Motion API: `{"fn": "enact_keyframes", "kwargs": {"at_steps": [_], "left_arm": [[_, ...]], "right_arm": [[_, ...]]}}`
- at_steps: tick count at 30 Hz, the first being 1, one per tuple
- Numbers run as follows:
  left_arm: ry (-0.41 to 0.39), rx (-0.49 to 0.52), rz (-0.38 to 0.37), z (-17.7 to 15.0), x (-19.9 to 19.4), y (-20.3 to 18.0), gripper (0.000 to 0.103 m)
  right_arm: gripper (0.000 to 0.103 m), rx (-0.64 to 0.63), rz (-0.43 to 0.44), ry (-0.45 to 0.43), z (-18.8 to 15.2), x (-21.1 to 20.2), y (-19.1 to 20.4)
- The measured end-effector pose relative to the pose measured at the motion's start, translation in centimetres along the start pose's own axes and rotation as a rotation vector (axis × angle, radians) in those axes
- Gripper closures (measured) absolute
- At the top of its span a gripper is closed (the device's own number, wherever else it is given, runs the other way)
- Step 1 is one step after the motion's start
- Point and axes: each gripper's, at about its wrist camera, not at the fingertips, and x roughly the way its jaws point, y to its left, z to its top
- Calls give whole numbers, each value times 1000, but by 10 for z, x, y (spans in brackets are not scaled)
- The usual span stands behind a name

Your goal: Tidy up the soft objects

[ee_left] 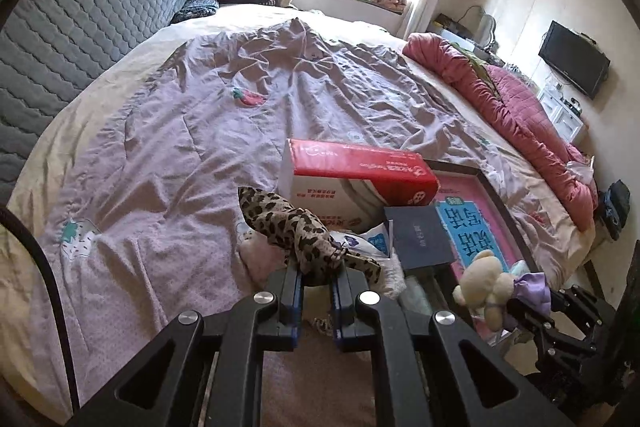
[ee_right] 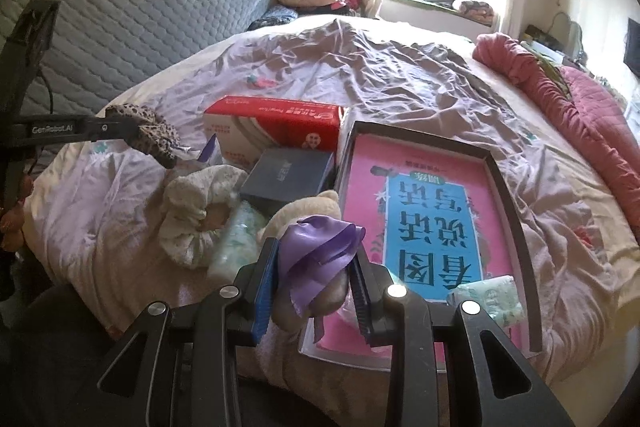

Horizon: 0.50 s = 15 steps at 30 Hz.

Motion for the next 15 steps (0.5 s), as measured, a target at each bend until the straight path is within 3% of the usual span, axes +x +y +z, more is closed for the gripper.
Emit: {"fn": "enact_keyframes", "kwargs": {"at_steps": [15], "left_arm": [[-25,63,-38,-2,-23,-40,92]], "right_arm": [[68,87,-12,-37,-3,-16,-27]]}}
